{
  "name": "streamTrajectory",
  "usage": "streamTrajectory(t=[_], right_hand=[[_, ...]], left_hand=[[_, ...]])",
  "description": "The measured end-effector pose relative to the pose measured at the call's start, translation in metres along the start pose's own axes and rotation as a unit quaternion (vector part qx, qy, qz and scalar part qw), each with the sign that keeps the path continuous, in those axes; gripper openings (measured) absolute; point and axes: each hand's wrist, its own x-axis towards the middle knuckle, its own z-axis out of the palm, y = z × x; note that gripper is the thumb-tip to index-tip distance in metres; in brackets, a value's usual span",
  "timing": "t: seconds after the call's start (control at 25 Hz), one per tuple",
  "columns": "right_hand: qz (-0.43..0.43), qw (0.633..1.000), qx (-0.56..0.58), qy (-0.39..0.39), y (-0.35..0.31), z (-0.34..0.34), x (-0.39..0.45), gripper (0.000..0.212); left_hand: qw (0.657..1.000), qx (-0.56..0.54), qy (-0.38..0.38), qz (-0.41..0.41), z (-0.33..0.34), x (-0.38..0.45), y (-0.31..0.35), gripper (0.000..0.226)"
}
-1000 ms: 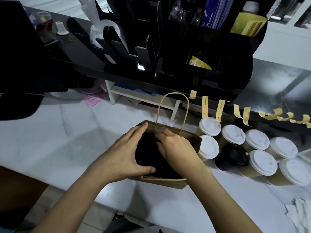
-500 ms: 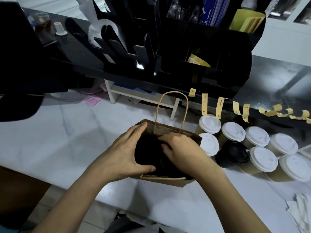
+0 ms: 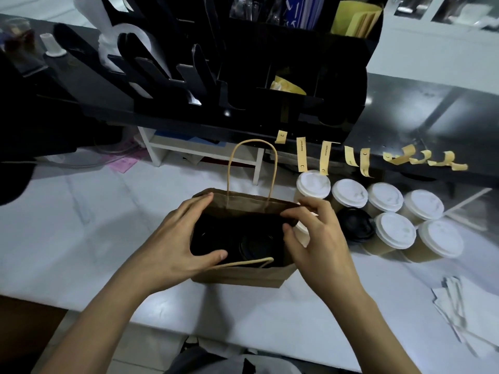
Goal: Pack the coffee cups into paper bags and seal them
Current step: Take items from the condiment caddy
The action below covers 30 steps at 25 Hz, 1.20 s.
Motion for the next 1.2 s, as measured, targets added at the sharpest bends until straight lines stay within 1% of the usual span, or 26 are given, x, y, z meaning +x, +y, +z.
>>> streamTrajectory(t=[0.08, 0.24, 0.36, 0.64, 0.84, 0.96, 1.04, 1.12, 1.2], right_hand=[[0.018, 1.000, 0.009, 0.017, 0.002, 0.003, -0.009, 0.021], [0.071, 0.995, 0.067, 0.016, 0.006, 0.007, -0.022, 0.024], [0.091, 0.991, 0.094, 0.024, 0.002, 0.010, -0.028, 0.024], [0.146, 0.983, 0.103, 0.045, -0.014, 0.006, -0.044, 0.026], [0.200, 0.973, 0.099, 0.065, -0.018, -0.003, -0.059, 0.026], [0.214, 0.969, 0.097, 0.078, -0.021, -0.006, -0.065, 0.026], [0.214, 0.968, 0.099, 0.082, -0.023, -0.006, -0.067, 0.027], [0.209, 0.968, 0.108, 0.085, -0.024, -0.006, -0.068, 0.028], [0.198, 0.969, 0.115, 0.091, -0.025, -0.009, -0.069, 0.029]], left_hand=[[1.000, -0.002, 0.002, 0.004, 0.001, -0.001, 0.000, 0.099], [1.000, -0.013, 0.003, 0.020, 0.000, -0.003, -0.002, 0.090], [0.999, -0.024, -0.009, 0.037, -0.005, -0.003, -0.005, 0.086], [0.993, -0.041, -0.082, 0.071, -0.014, 0.002, -0.009, 0.082], [0.990, 0.016, -0.088, 0.108, -0.011, 0.005, -0.002, 0.077], [0.987, 0.032, -0.100, 0.124, -0.009, 0.004, 0.004, 0.072], [0.987, 0.052, -0.086, 0.127, -0.012, 0.004, 0.007, 0.064], [0.987, 0.081, -0.052, 0.130, -0.016, 0.005, 0.013, 0.055], [0.987, 0.086, -0.025, 0.131, -0.023, 0.004, 0.021, 0.054]])
